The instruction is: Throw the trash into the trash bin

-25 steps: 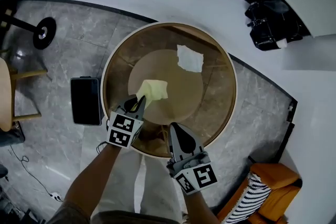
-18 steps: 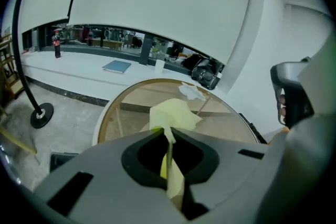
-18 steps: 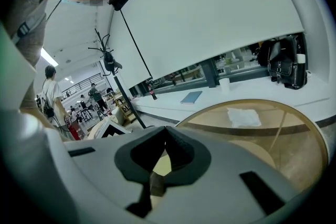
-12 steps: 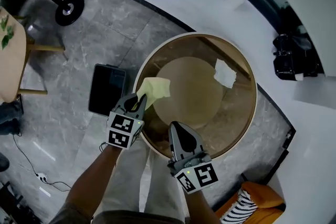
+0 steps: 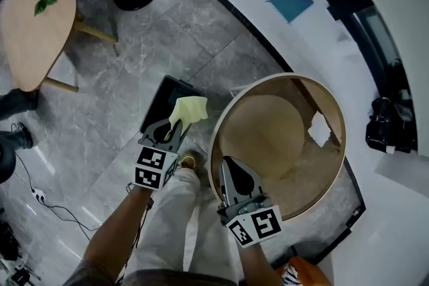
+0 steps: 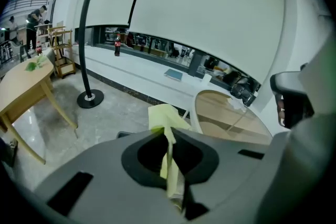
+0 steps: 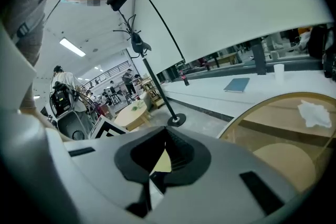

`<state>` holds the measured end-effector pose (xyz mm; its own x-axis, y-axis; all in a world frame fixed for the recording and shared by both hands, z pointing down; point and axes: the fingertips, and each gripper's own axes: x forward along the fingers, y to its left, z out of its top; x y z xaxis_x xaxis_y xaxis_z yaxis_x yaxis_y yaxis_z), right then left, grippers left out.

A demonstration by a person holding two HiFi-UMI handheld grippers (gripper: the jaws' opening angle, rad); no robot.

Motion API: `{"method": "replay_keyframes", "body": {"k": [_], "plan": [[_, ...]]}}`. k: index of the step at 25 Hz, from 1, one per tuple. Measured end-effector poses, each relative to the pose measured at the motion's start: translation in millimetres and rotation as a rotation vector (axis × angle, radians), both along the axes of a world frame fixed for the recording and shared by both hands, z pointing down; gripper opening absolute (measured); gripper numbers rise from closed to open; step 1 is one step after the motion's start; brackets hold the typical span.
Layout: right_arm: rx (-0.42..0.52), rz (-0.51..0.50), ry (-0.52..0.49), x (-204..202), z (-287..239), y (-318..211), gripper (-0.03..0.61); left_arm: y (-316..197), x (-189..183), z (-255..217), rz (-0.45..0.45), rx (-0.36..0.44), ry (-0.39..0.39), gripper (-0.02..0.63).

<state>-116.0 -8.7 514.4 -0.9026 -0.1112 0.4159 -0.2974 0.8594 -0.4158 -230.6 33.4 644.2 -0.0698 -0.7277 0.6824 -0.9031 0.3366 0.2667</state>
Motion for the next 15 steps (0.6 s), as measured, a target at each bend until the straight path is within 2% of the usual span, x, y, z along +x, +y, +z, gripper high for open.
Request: {"method": "replay_keyframes", "body": {"k": [6,12,15], "plan": [[-0.004,-0.058,0.017,-24,10,11,0.018,23,-25,17,-0.075,-0.021,0.003,0.025],[-0.028,-0.062,0.057,-28,47,13,0.018,36,-30,60,-0.108,-0.064,0.015,0.026],[-0.043,-0.068,0.077,-31,65,16,0.018,43,-33,84,-0.108,-0.102,-0.009,0.026]]}}
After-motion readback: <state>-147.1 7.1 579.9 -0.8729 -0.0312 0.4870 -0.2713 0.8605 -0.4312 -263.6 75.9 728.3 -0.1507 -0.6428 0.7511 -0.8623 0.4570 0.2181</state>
